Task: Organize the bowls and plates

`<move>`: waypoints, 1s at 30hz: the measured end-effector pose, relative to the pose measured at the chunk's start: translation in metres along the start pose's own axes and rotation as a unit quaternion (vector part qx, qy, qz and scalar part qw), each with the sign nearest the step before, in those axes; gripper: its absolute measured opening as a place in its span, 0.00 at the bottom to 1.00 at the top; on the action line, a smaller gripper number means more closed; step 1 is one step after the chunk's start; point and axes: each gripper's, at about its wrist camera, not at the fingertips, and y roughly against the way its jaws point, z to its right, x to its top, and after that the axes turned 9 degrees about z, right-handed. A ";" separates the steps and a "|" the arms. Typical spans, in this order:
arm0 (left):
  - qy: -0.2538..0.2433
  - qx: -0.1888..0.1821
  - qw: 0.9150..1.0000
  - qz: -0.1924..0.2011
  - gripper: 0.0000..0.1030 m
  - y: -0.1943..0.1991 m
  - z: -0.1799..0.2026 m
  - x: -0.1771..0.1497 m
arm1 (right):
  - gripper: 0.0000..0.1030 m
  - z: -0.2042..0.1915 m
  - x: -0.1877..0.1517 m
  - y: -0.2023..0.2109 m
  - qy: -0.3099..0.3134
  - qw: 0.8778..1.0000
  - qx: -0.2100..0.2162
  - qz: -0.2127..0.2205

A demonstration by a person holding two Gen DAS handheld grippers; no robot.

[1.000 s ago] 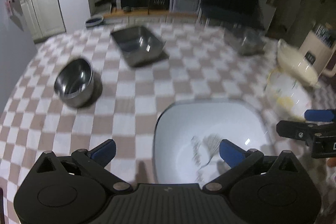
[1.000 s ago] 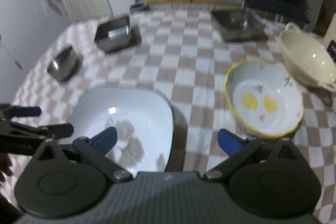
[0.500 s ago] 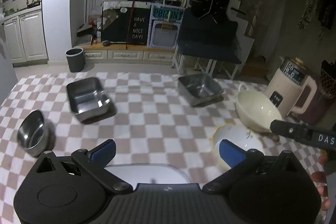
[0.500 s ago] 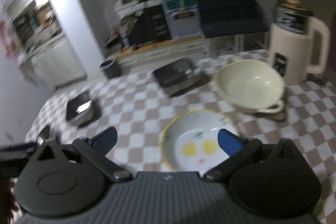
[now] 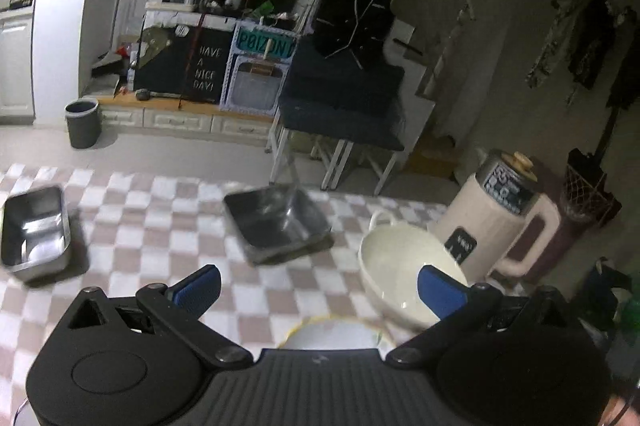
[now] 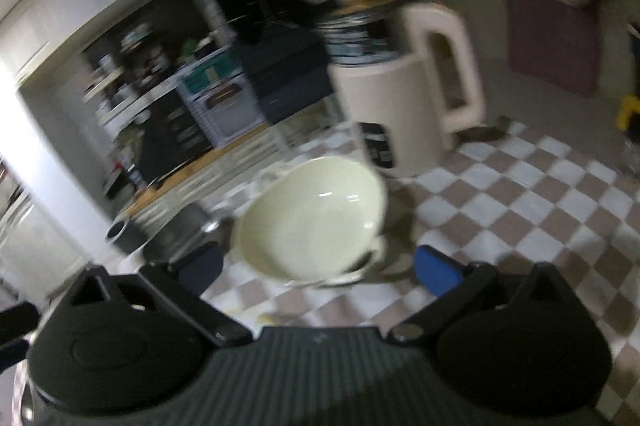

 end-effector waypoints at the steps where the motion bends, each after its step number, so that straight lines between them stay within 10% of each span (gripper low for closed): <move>1: -0.008 -0.002 1.000 0.005 1.00 -0.008 0.004 0.002 | 1.00 0.004 -0.003 -0.005 -0.021 1.000 -0.007 -0.004; 11: -0.076 -0.021 0.997 0.001 1.00 -0.084 0.032 0.005 | 0.91 0.036 -0.037 -0.064 -0.252 0.965 -0.028 -0.065; 20: -0.040 -0.032 0.998 -0.029 0.98 -0.125 0.037 -0.017 | 0.25 0.028 -0.033 -0.085 -0.206 0.975 -0.043 -0.073; 30: -0.014 -0.026 0.999 -0.038 0.91 -0.133 0.042 -0.021 | 0.22 0.042 -0.023 -0.076 -0.215 0.971 -0.023 -0.102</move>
